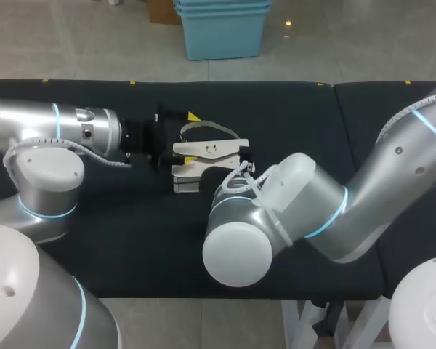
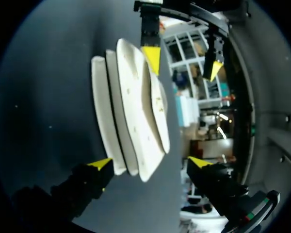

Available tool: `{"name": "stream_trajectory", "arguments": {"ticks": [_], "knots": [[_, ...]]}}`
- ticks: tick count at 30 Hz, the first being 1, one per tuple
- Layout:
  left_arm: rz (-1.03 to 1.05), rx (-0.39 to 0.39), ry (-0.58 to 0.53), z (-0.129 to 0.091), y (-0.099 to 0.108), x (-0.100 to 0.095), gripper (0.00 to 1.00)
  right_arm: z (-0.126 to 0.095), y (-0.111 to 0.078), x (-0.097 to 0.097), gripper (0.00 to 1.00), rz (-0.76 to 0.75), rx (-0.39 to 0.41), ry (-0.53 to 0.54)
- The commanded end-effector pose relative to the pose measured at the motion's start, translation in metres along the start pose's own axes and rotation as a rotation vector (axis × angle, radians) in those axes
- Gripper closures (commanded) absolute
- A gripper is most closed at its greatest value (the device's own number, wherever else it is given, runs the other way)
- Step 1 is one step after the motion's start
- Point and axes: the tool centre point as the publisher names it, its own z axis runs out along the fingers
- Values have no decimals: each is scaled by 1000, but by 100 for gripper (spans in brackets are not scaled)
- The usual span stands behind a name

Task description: Pick up the bag, open it, inspect its contents, close it, and place it on the opposite side

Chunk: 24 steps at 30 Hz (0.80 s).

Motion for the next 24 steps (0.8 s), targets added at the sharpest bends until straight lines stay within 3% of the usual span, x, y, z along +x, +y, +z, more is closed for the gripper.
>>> {"name": "stream_trajectory", "arguments": {"ticks": [1,9,18,24], "knots": [[-5,1,-1,-7,-6,-4,0,-5,-5,-10,0,3,-21,-1],[-117,-78,115,-26,-12,-9,0,-15,-2,-44,0,-40,-3,80],[-190,-185,251,-43,-22,-6,0,-20,5,-62,0,-135,30,227],[-299,-202,341,-54,-22,3,0,-24,6,-72,0,-124,-4,355]]}}
